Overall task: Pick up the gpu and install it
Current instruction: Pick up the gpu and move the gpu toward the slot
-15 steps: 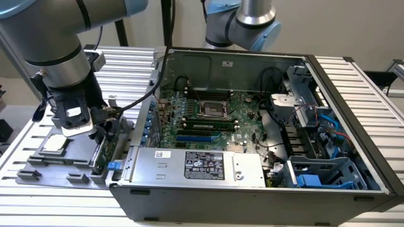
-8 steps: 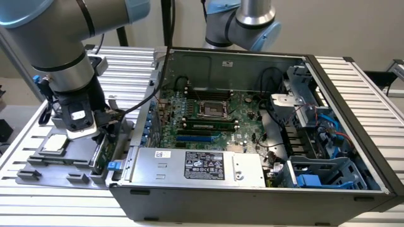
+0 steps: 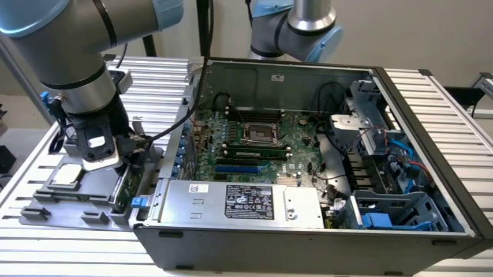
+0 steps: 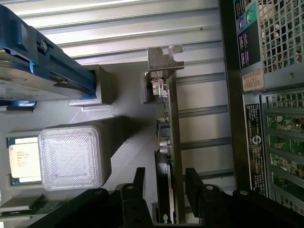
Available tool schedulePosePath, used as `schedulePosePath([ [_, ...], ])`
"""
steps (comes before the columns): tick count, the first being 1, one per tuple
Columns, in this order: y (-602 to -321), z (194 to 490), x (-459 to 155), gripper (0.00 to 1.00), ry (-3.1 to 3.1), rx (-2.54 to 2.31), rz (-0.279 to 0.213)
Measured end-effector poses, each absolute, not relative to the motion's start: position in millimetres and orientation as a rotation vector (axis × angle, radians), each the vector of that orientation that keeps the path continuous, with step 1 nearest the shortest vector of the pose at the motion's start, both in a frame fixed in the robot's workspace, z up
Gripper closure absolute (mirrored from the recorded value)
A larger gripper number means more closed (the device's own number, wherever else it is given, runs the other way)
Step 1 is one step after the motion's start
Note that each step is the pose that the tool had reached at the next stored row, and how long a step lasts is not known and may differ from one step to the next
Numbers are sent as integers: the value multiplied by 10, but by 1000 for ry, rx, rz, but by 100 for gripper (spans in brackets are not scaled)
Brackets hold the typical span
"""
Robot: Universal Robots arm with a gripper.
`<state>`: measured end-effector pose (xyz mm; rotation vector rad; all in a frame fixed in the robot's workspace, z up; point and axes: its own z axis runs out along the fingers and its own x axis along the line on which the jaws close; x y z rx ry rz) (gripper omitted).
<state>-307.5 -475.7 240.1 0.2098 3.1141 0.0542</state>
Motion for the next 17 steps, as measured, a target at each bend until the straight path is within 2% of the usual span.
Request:
schedulePosePath([
  [1,-4757,2400,-3075,60,3114,210,54],
  [2,-4755,2399,-3074,60,3114,210,55],
  [3,-4753,2399,-3074,67,3114,210,55],
  [12,-4736,2400,-3075,67,3114,209,52],
  [15,-4736,2400,-3075,73,3114,208,50],
  [17,-4736,2400,-3075,73,3114,208,50],
])
